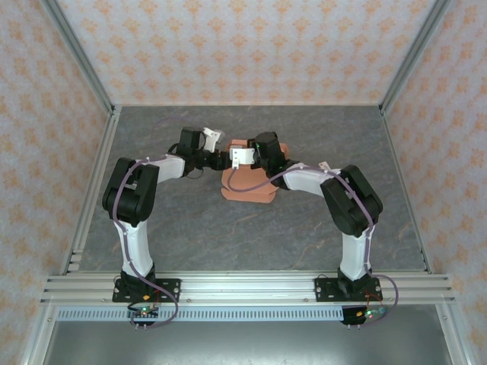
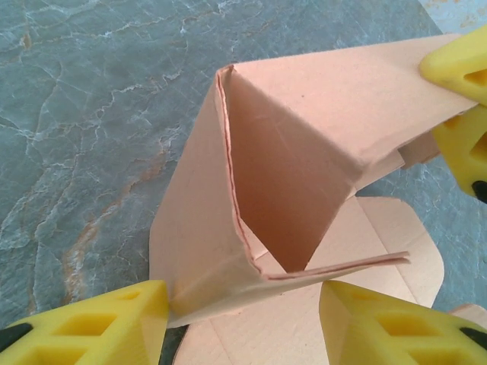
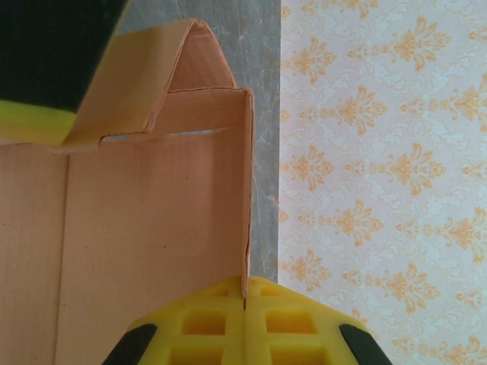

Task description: Fold the paper box

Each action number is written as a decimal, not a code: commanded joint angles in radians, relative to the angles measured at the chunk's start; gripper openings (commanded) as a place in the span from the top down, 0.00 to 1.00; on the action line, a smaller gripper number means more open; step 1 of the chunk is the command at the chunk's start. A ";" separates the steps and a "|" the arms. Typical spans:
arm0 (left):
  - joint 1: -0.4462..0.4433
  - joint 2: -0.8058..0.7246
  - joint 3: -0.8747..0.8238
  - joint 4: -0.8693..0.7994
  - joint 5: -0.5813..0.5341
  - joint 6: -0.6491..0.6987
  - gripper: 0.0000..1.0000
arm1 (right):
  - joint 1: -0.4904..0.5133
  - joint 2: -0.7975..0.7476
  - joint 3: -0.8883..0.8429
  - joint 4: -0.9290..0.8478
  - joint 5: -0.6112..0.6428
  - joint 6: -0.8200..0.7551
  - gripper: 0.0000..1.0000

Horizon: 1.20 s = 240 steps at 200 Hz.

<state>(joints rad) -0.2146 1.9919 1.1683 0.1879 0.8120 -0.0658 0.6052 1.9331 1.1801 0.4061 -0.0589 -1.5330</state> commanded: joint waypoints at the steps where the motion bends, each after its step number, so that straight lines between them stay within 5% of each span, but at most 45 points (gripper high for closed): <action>1: -0.005 0.023 0.038 -0.046 0.035 0.033 0.44 | 0.002 0.030 0.013 0.037 -0.010 -0.027 1.00; 74: -0.001 0.042 0.054 -0.080 0.044 0.045 0.45 | -0.001 0.059 -0.051 0.188 -0.012 -0.084 1.00; 240: -0.009 0.100 0.183 -0.172 -0.081 -0.004 0.63 | -0.001 -0.004 -0.071 0.164 -0.063 -0.003 1.00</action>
<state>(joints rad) -0.2153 2.0712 1.3205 0.0181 0.7845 -0.0494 0.6018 1.9717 1.1309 0.5766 -0.0784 -1.5673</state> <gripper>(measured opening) 0.373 0.045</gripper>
